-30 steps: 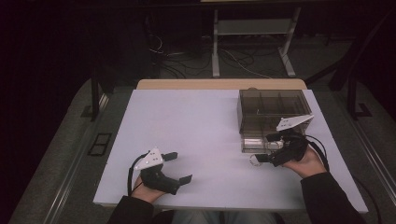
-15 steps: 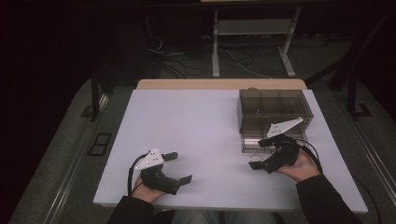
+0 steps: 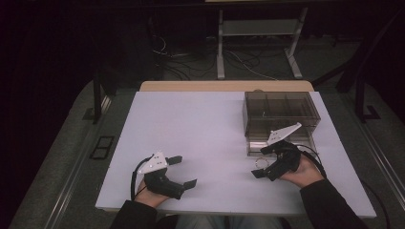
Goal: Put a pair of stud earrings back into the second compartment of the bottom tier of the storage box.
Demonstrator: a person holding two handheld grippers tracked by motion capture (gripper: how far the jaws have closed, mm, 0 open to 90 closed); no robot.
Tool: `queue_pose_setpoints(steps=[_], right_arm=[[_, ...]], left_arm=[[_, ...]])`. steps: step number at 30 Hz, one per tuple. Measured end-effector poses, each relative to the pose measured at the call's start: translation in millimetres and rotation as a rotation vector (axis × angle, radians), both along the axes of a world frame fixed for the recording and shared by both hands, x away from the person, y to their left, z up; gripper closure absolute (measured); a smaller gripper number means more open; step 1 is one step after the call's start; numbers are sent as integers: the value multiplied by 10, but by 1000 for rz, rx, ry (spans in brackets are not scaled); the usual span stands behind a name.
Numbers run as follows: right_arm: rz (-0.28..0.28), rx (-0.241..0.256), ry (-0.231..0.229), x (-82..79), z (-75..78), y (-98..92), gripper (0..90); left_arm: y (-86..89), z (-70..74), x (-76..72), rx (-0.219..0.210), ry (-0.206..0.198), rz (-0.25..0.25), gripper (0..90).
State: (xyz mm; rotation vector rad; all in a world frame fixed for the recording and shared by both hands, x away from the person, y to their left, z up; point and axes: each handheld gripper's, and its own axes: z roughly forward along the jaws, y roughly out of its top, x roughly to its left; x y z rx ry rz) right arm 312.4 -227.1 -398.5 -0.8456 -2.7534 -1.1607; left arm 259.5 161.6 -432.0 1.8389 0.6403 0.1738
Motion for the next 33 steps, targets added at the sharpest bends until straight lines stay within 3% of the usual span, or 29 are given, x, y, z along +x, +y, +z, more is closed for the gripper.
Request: queue_pose_setpoints(steps=[8, 17, 20, 23, 33], right_arm=[[57, -43, 28, -6, -68, 55, 3], [78, -93, 50, -4, -141, 89, 4], [89, -113, 36, 8, -172, 69, 139], [68, -135, 38, 31, -208, 45, 157], [-22, -172, 10, 82, -276, -20, 395]], left_arm=[[-5, -1, -2, 0, 1, -2, 0], [-7, 0, -2, 0, -1, -2, 0], [-9, 0, -4, 0, 1, -2, 0], [-11, 0, -5, -2, 1, -1, 0], [-14, -1, -5, -1, 1, -2, 0]])
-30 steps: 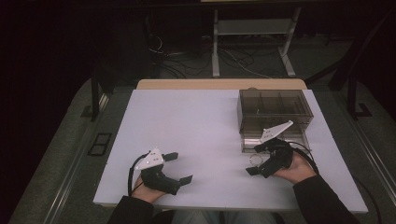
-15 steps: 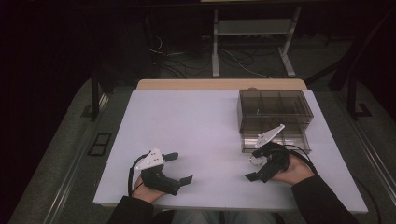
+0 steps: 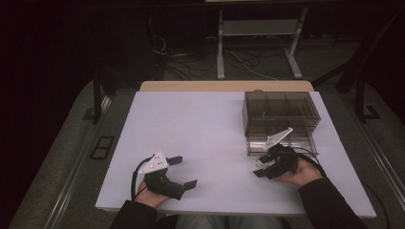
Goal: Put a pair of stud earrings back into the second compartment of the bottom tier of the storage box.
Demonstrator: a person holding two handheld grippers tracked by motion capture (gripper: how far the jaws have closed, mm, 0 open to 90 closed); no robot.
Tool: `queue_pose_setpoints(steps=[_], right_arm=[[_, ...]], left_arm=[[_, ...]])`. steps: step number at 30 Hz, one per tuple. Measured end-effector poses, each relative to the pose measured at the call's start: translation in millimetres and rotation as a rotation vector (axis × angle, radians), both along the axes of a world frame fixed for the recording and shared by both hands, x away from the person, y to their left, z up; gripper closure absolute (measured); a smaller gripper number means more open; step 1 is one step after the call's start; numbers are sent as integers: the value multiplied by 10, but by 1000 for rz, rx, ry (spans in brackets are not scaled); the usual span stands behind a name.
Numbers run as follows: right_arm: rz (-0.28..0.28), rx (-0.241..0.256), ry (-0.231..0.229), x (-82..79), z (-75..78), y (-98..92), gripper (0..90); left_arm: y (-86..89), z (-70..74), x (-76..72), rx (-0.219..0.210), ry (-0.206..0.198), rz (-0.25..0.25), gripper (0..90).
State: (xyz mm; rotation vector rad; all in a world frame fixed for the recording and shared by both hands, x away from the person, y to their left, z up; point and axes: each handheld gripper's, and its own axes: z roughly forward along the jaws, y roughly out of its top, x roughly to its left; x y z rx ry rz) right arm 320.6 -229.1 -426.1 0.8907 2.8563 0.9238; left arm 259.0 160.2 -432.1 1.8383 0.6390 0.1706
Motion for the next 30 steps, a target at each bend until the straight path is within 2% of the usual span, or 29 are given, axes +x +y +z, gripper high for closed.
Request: queue_pose_setpoints(steps=[5, 11, 20, 23, 30], right_arm=[[-48, -27, -24, 11, -19, 5, 530], [-42, -48, -30, 0, -34, 30, 673], [-30, -101, -61, -7, -63, 56, 803], [-26, -101, -55, -6, -63, 57, 828], [-43, -45, 39, 40, -71, 7, 850]], left_arm=[[-1, 1, 0, 0, 0, 0, 0], [0, 1, 0, 0, 0, 0, 0], [-1, 2, 0, -1, -1, 0, 0], [-3, 0, 1, 3, 0, -1, 0], [-8, 0, -2, 2, 2, -4, 0]])
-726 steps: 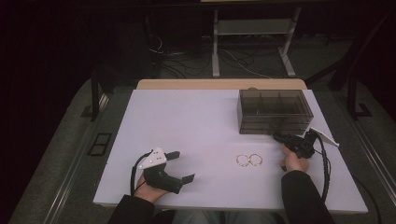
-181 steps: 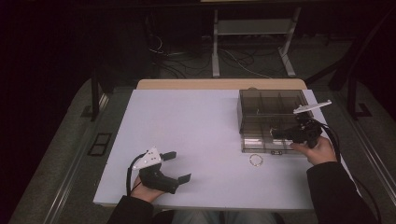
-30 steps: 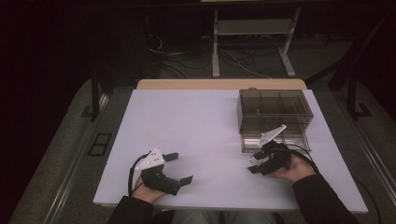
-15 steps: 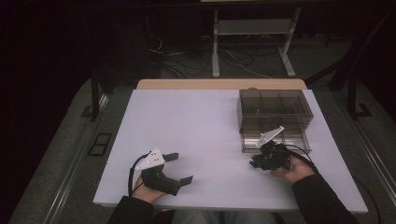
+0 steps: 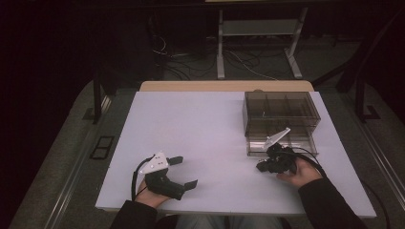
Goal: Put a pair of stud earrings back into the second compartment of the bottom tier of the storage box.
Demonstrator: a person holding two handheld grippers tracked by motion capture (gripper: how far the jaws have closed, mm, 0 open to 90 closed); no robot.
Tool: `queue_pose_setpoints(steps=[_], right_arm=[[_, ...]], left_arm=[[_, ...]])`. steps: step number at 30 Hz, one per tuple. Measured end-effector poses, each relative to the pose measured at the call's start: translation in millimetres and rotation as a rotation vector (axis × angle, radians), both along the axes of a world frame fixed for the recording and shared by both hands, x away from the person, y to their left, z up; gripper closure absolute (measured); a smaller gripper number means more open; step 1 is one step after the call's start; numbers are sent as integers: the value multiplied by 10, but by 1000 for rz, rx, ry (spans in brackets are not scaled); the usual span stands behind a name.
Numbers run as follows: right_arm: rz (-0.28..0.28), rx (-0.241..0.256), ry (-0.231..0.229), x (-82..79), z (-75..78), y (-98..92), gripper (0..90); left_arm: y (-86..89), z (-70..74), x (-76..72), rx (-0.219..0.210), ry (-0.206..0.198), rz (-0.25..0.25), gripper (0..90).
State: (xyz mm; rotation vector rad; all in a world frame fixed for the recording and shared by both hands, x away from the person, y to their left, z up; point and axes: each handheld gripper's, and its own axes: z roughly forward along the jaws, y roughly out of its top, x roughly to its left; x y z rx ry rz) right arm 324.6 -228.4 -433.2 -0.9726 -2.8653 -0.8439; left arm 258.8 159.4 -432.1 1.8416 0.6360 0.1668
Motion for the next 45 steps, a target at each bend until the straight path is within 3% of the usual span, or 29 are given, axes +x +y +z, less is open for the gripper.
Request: queue_pose_setpoints(steps=[7, 24, 36, 45], right_arm=[[-5, 37, 46, 20, 24, -42, 851], [-26, 212, 53, -19, 317, -281, 851], [-60, 254, 15, -19, 563, -520, 851], [-88, 251, -2, -7, 665, -649, 850]], left_arm=[[12, 4, 3, 1, -4, 0, 0], [13, -4, 7, 4, -1, 3, 0], [16, -9, 10, 0, 1, 9, 0], [21, -9, 10, 1, 3, 13, 0]])
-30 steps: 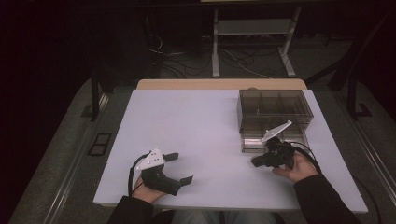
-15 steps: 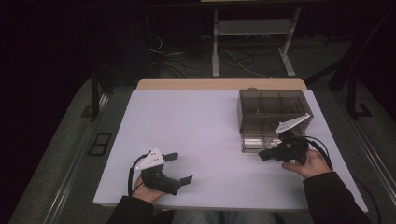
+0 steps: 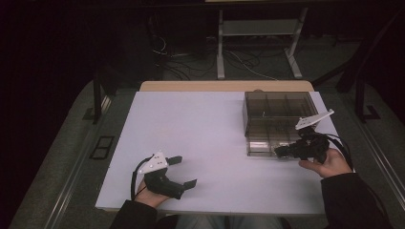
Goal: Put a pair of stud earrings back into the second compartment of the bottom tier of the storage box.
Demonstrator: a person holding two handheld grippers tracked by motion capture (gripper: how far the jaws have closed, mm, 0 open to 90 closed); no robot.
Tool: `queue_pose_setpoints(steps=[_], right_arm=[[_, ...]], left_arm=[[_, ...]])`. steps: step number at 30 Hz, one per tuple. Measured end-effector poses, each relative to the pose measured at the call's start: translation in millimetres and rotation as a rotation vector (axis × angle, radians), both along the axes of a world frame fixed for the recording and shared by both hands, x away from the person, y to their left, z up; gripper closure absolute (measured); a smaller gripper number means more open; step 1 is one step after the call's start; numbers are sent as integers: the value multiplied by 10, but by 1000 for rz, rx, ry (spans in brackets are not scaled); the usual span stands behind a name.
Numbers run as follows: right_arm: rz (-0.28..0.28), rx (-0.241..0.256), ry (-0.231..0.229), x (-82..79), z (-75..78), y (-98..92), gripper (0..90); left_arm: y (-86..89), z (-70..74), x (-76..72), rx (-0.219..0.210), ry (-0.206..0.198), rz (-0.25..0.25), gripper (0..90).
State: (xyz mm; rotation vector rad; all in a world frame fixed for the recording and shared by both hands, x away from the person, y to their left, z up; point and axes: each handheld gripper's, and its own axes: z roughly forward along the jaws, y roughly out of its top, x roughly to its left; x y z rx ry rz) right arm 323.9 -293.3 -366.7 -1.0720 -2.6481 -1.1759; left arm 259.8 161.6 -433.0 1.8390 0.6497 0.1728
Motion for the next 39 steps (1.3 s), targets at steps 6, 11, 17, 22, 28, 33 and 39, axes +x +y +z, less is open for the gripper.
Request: queue_pose_setpoints(steps=[6, 11, 17, 22, 28, 33, 39], right_arm=[[-15, -1, -13, 23, 83, -58, 850], [-34, 5, -39, 45, 164, -114, 851], [-54, 1, -49, 95, 254, -183, 851], [-77, 10, -76, 142, 316, -247, 851], [-104, 16, -88, 203, 357, -311, 851], [-122, 19, -93, 247, 326, -333, 851], [-126, 6, -69, 334, 234, -321, 851]], left_arm=[[1, 1, 0, -2, 0, 1, 0], [2, 2, -1, -2, 0, 1, 0], [2, 1, -1, -2, 1, 2, 0], [-2, 0, -2, -2, 0, 2, 0], [1, 0, -1, -2, -1, 2, 0], [-1, 0, -1, -1, -1, 3, 0], [4, 3, 0, 4, -4, -1, 0]])
